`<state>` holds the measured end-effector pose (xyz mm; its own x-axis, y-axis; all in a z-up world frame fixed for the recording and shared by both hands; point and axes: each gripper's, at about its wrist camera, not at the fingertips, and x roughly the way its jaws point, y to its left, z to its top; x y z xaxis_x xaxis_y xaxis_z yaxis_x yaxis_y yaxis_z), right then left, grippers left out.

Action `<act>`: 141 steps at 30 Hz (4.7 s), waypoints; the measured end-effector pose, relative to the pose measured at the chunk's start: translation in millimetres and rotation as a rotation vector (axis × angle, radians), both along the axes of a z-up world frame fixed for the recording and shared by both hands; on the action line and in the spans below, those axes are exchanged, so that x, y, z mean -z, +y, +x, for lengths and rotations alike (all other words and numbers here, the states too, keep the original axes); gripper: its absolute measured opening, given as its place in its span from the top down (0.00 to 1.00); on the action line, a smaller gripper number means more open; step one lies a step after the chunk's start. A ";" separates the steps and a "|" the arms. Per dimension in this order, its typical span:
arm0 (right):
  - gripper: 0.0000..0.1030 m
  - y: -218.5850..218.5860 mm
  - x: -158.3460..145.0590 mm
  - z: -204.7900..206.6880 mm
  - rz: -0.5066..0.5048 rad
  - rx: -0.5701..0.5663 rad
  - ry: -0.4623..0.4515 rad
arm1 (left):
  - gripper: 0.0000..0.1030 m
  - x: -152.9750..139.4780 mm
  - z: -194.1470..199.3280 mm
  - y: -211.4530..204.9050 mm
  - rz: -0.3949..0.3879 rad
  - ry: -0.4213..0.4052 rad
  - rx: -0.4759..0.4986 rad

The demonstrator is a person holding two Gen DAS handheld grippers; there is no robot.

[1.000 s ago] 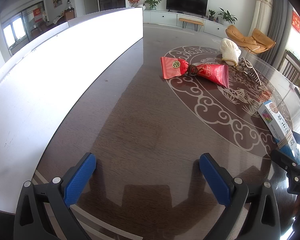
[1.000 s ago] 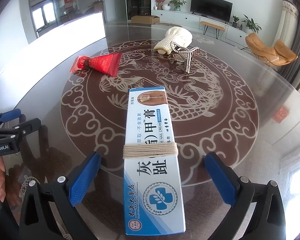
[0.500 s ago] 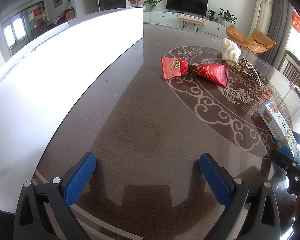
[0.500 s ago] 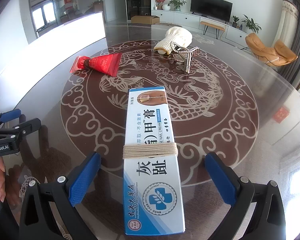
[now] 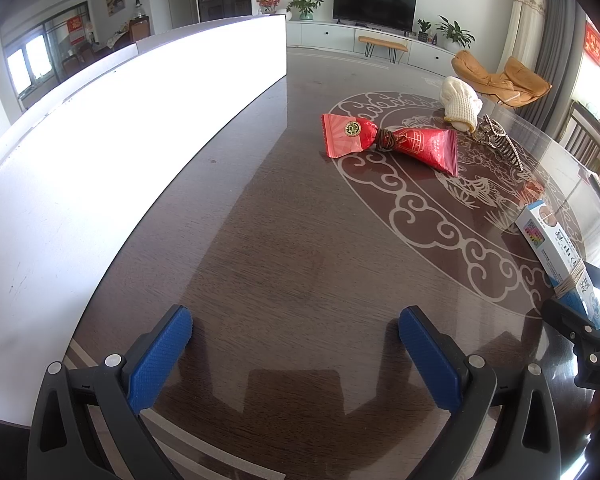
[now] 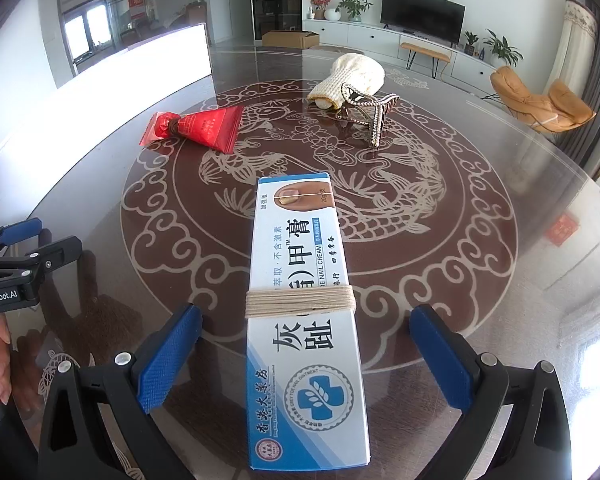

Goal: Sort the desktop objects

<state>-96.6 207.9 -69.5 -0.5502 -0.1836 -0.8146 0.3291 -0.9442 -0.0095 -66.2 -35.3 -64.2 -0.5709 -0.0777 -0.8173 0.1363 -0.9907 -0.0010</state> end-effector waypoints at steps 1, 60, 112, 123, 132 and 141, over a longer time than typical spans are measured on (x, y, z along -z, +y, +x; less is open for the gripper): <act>0.00 -0.1 -0.1 -0.2 0.000 0.000 0.000 | 0.00 0.0 0.0 0.0 0.000 0.000 0.000; 0.00 -0.1 -0.3 0.8 -0.001 0.000 0.000 | 0.00 0.4 -0.1 0.2 -0.001 0.001 0.000; 0.00 0.2 -1.0 2.9 0.000 0.000 0.001 | 0.27 -5.8 -10.2 54.1 0.010 0.009 0.424; 0.00 -0.5 -0.9 2.1 0.001 0.000 0.001 | 0.00 -0.6 -4.0 60.4 -0.009 -0.005 0.437; 0.00 -0.5 -1.5 0.2 0.003 -0.009 -0.008 | 0.00 -0.7 -1.3 59.6 -0.009 -0.012 0.444; 0.57 -16.1 -17.7 -35.8 0.093 -0.137 -0.230 | 0.83 -16.3 10.9 54.8 -0.001 0.046 0.444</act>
<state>-132.4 191.8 -51.8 -0.3242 -0.1616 -0.9321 0.4568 -0.8896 -0.0047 -55.3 19.5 -47.9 -0.5853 0.1818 -0.7902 -0.3021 -0.9533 0.0044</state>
